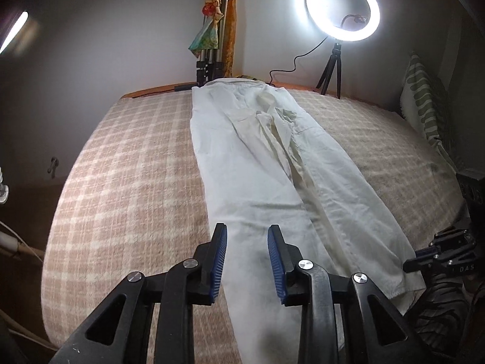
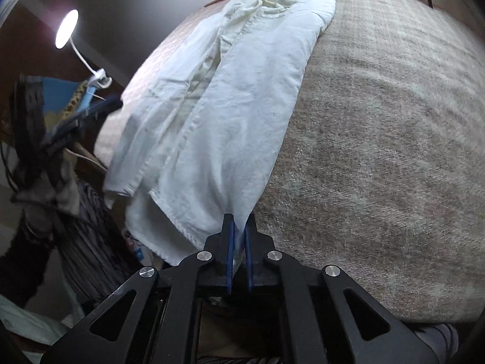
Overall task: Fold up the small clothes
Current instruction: 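Move both open grippers to the hem end of the folded shirt, then grasp the shirt hem with both grippers and lift it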
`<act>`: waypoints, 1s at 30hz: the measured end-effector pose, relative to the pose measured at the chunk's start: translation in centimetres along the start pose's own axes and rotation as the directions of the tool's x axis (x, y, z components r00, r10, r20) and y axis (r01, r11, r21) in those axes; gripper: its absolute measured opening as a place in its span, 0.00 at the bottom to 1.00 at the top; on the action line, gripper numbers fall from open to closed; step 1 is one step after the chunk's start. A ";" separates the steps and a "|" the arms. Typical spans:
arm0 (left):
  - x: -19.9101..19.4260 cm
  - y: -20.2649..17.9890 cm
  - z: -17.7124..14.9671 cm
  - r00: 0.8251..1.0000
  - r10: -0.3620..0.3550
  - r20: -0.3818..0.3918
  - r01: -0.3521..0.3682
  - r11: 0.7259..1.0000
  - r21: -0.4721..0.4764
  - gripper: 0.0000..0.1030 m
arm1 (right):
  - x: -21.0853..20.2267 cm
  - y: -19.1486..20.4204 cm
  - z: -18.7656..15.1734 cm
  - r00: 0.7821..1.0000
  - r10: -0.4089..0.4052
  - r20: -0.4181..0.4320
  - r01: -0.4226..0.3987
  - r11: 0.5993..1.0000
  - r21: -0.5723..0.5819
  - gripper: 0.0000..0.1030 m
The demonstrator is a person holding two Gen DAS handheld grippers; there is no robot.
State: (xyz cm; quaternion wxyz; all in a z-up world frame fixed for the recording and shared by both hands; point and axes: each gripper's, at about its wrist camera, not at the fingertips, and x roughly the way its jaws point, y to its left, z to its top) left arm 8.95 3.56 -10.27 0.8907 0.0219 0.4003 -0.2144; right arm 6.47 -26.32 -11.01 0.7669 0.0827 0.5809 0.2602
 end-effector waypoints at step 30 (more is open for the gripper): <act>-3.0 -3.3 -10.4 0.994 0.040 -0.104 -0.020 0.982 0.187 0.35 | -1.3 2.1 -1.1 0.987 -0.121 0.102 0.133 0.983 -0.123 0.19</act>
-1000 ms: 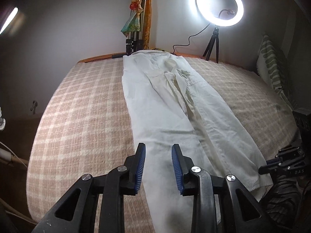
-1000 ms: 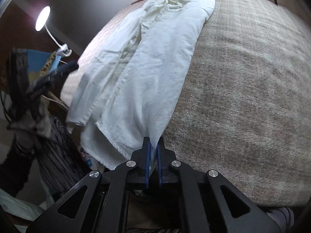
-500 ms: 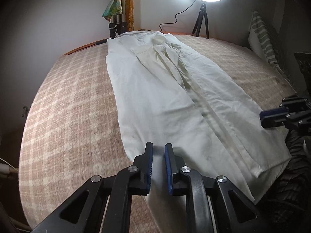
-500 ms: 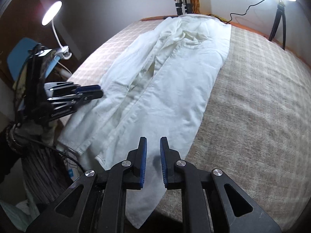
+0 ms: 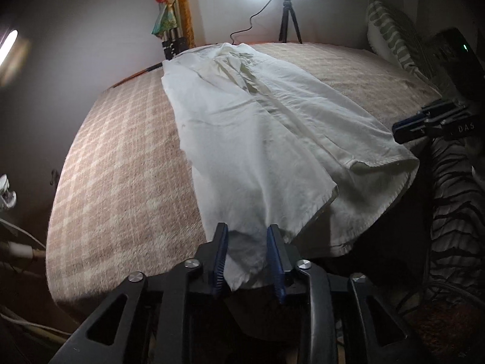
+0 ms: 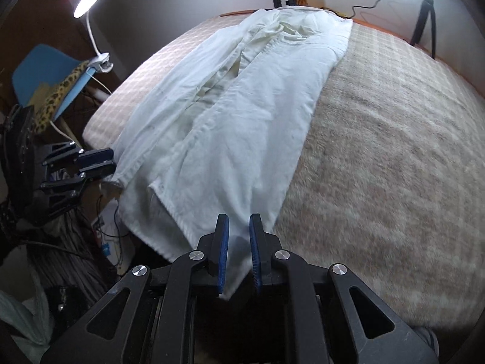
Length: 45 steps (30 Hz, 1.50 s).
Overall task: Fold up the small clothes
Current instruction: 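Grasp the shirt hem with both grippers and lift it, then fold the lifted hem toward the collar and open both grippers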
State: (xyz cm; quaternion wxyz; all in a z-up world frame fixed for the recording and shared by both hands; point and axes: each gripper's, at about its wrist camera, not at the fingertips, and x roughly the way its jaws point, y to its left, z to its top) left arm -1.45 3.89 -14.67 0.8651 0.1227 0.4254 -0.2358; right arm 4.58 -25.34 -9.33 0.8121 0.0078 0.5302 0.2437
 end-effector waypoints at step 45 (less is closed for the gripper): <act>0.5 8.5 11.3 0.924 -0.374 0.078 0.368 0.814 -0.449 0.06 | -1.4 -7.7 4.2 0.829 0.492 0.267 -0.560 0.740 0.373 0.04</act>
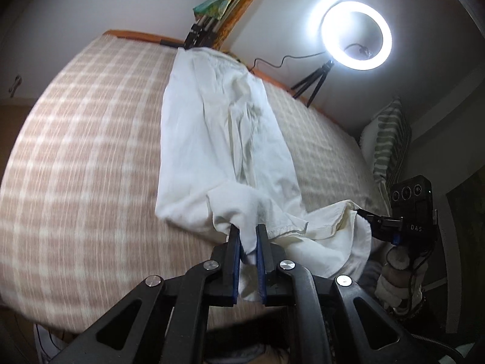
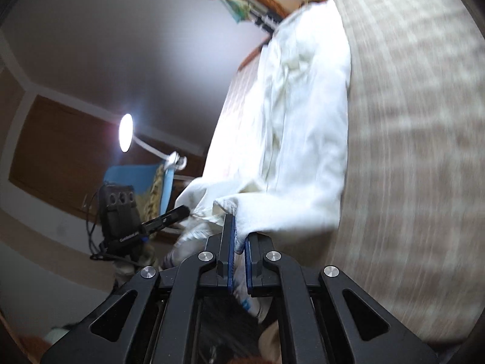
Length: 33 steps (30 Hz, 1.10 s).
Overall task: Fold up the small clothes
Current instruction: 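Fold the lifted hem toward the collar and open both grippers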
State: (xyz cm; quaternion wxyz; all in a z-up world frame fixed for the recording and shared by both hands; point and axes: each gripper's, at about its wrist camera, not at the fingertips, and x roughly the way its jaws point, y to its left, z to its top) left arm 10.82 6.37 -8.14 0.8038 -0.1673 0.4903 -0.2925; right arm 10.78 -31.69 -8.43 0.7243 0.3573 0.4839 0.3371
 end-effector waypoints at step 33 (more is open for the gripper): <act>2.4 7.1 2.9 0.979 0.042 0.199 -0.014 0.990 -0.143 0.61 | 2.9 -2.1 5.3 0.973 -0.223 0.064 0.230 0.966 -0.117 0.41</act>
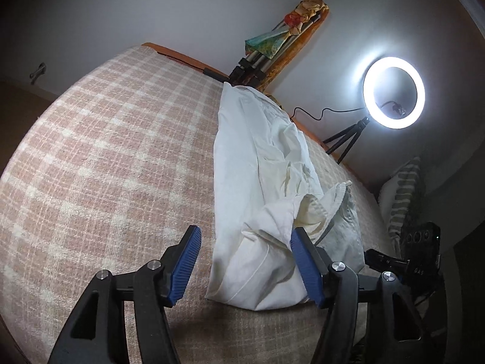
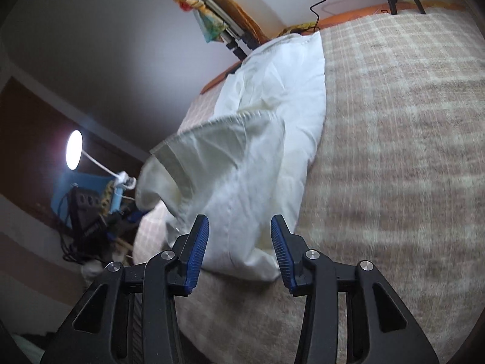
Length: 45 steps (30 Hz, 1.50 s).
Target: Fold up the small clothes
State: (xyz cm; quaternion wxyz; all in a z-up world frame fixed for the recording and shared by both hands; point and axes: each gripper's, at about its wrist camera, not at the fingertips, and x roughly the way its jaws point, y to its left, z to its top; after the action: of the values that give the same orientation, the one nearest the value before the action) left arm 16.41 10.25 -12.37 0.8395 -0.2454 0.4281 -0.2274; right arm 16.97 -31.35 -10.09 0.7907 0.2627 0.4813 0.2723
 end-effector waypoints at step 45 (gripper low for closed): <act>3.5 -3.4 0.7 0.994 0.087 0.067 -0.099 0.974 0.203 0.02 | 2.3 2.5 1.2 0.999 -0.054 0.009 0.055 0.974 -0.219 0.09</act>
State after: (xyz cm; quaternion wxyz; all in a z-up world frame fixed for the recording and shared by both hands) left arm 18.31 5.67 -12.07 0.8822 -0.1435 0.3889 -0.2235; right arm 18.46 -28.16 -9.35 0.8228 0.1613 0.4540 0.3015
